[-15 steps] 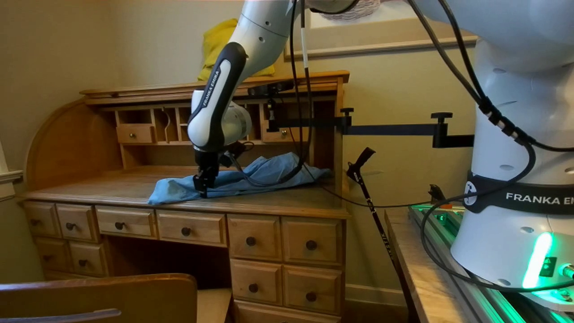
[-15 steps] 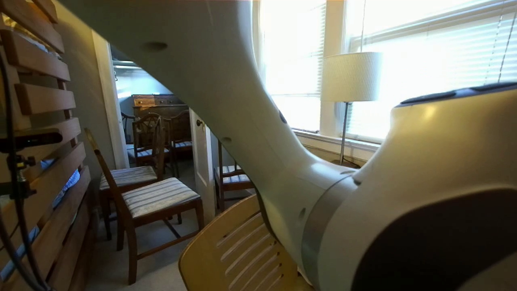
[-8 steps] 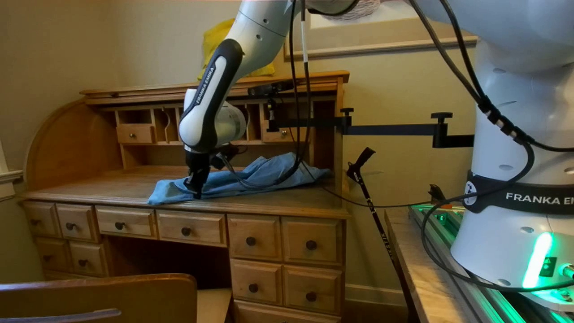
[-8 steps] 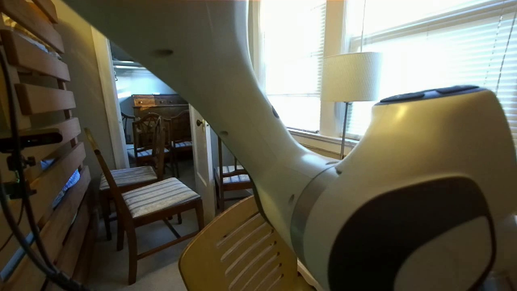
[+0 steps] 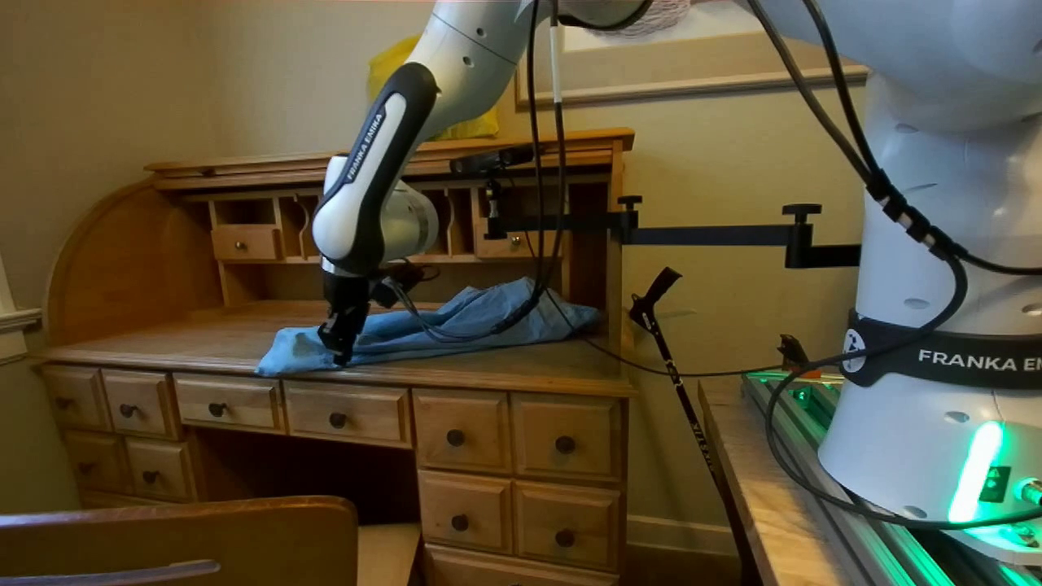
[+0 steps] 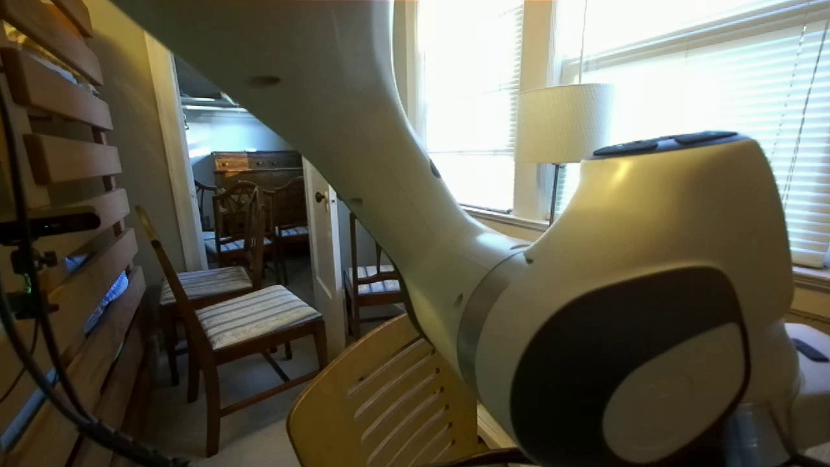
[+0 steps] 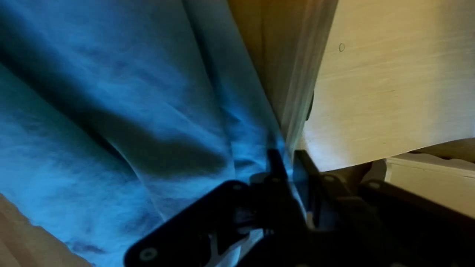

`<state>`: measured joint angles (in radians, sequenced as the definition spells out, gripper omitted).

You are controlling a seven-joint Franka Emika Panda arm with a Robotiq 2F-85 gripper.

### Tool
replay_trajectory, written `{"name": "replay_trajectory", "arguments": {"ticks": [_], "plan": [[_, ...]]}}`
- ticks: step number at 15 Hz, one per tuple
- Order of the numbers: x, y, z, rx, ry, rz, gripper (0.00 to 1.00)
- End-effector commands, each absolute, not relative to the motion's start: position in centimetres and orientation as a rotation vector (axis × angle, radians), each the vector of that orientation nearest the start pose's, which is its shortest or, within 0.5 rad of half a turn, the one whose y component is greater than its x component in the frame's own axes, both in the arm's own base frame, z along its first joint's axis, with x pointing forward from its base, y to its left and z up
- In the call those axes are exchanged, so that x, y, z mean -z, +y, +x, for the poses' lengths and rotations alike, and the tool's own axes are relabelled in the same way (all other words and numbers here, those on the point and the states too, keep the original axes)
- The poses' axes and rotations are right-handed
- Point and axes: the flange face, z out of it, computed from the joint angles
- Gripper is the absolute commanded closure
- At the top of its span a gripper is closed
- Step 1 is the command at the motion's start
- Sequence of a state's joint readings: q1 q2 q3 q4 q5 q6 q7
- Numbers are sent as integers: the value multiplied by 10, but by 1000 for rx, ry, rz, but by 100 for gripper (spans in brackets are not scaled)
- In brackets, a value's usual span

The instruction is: Pick up the blue cloth and put it on the chair

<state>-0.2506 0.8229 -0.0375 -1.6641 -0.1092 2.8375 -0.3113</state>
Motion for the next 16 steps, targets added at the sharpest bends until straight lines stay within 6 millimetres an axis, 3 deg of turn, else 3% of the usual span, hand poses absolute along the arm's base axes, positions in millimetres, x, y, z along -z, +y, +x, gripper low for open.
{"name": "replay_trajectory", "arguments": {"ticks": [1,5,9,16], "plan": [[-184,-197,678,561,-244,-3272,53],[-200,-211,679,603,-227,-3303,24],[-191,-227,672,568,-203,-3320,0],[-164,-237,660,498,-175,-3327,0]]}}
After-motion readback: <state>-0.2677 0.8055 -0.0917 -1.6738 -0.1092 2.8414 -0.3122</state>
